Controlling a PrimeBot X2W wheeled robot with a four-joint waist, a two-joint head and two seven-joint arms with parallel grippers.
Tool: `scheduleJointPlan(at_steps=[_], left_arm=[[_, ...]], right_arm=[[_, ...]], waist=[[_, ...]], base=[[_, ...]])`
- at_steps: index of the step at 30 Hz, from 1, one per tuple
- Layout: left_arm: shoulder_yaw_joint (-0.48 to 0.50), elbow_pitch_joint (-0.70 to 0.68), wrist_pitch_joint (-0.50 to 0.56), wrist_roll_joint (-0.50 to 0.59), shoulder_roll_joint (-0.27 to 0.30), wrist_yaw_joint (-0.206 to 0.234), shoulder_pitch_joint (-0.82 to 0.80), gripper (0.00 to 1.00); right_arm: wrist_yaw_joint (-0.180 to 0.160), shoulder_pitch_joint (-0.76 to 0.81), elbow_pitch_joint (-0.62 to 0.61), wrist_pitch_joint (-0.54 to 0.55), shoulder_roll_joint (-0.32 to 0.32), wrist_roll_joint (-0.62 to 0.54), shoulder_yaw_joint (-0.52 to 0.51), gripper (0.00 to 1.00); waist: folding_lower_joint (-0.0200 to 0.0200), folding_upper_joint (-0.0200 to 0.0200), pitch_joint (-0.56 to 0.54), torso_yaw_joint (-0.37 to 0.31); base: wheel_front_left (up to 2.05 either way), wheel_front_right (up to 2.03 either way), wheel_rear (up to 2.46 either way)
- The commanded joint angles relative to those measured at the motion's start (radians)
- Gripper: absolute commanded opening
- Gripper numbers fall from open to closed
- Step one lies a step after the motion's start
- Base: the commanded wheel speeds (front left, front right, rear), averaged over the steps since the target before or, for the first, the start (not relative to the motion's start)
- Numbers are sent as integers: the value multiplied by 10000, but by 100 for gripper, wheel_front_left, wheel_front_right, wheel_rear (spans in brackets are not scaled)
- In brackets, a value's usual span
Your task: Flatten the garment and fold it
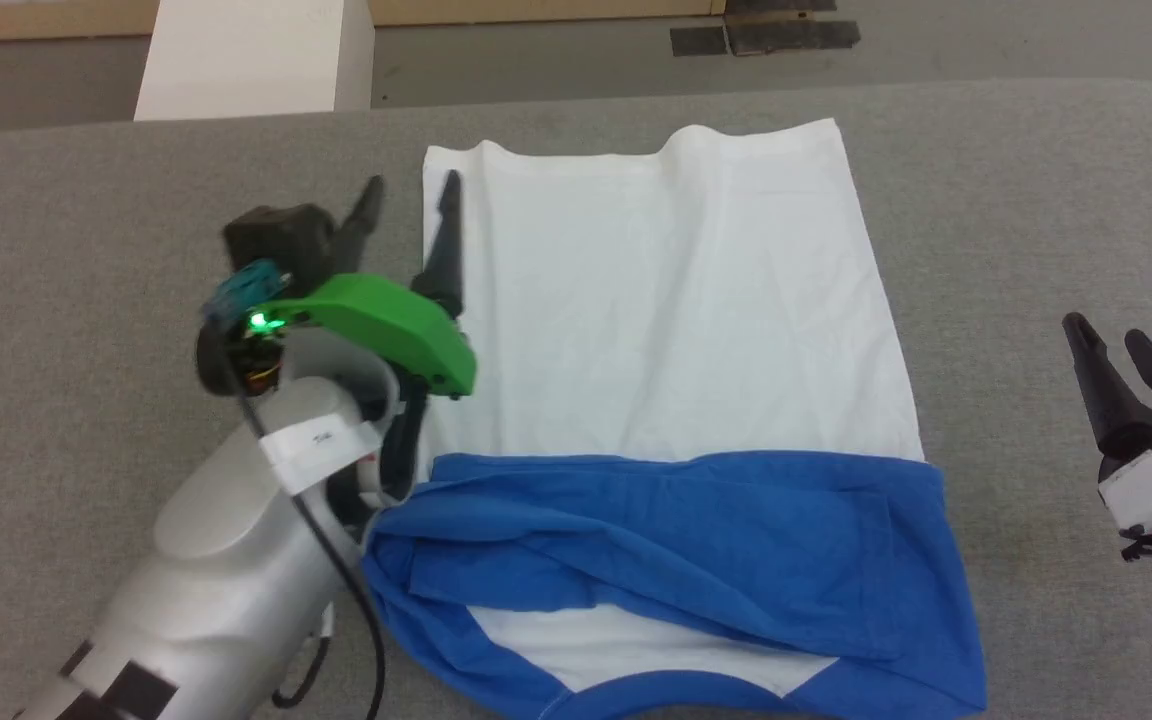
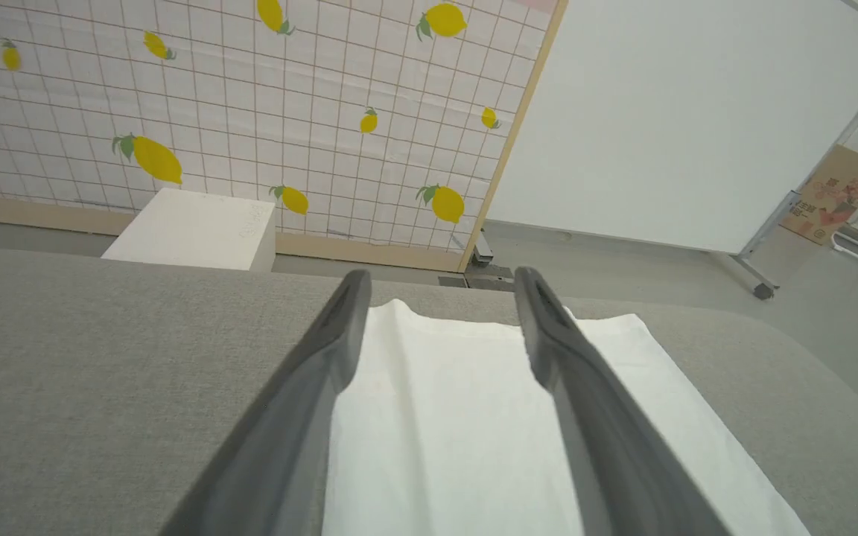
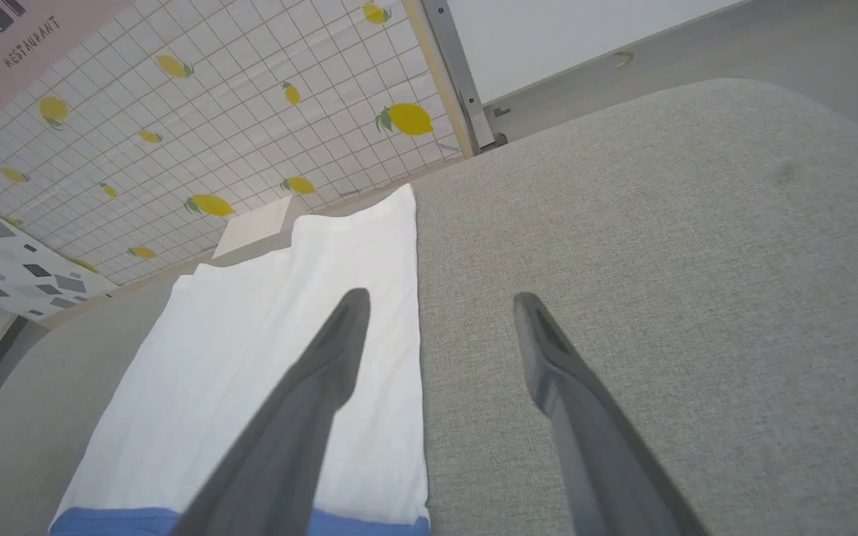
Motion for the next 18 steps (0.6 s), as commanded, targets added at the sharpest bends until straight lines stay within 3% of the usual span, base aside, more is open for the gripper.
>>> scheduleJointPlan(at_steps=[1,5,10,18], left_arm=[[403,-262,-69,425,131,130,322,100],[1943,-1399,-75,1659,234,476,1367,100],[3363,-2815,-78,2673,-50,666,2221,100],[3665,-3978,-79,3819,-492,457,2232,100]], right_arm=[[-13,-239,-21,97,-68,-4,26,100],[-13,-927,122,592,-250,-87,147,100],[-13,-2866,809,1750,-778,-494,526,100],[-13,-6364,2871,3626,-1851,-1806,1642,100]], waist=[[0,0,231,145],[0,0,738,269],[0,0,1777,575],[0,0,3387,1472]], base=[[0,0,0],[0,0,0],[0,0,0],[0,0,0]])
